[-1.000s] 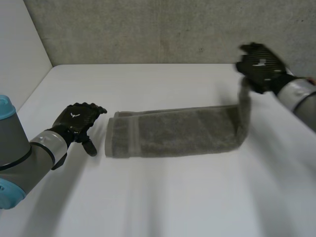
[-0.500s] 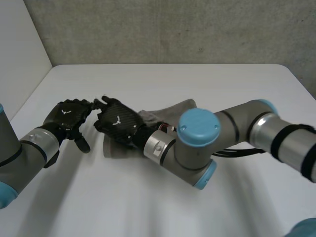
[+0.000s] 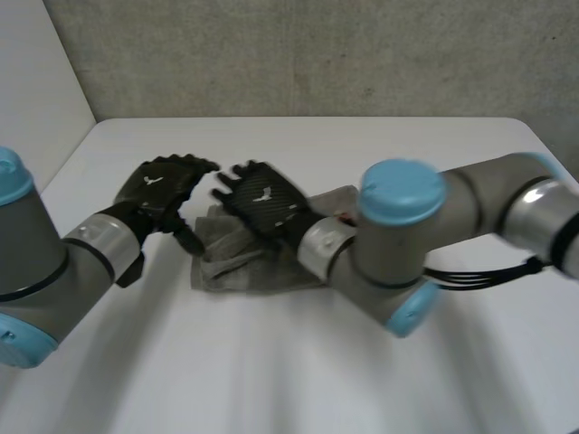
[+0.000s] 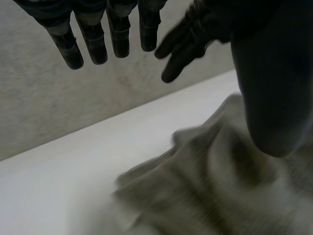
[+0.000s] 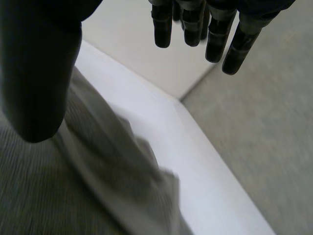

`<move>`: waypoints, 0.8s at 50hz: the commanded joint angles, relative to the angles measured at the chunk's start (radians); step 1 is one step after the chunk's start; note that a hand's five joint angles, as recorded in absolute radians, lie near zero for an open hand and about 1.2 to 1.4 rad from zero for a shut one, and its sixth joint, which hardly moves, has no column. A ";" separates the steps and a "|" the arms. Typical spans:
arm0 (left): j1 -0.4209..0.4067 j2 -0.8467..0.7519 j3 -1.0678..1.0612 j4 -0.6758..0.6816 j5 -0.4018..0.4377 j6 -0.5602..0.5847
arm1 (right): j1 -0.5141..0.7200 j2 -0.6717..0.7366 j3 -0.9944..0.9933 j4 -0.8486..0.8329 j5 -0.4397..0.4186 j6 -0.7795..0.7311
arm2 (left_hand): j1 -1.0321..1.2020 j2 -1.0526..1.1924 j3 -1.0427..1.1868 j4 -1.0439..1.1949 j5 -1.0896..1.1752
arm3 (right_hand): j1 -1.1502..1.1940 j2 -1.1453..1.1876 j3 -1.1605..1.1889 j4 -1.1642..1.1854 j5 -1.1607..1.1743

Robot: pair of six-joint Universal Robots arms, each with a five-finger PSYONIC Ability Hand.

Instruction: Fold the towel.

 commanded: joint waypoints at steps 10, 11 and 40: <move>-0.195 -0.197 0.137 0.004 -0.023 -0.159 | -0.299 -0.200 0.379 0.081 -0.011 0.074 | -0.086 -0.061 -0.043 -0.050 -0.051 | -0.070 -0.067 -0.007 -0.060 -0.059; -0.195 -0.198 0.137 0.004 -0.023 -0.159 | -0.299 -0.200 0.379 0.081 -0.011 0.074 | -0.086 -0.061 -0.043 -0.050 -0.051 | -0.070 -0.067 -0.007 -0.060 -0.059; -0.115 -0.348 0.222 0.081 -0.308 0.015 | -0.383 -0.191 0.565 -0.126 -0.020 0.083 | -0.086 -0.061 -0.043 -0.050 -0.051 | 1.152 1.155 -0.007 -0.060 1.162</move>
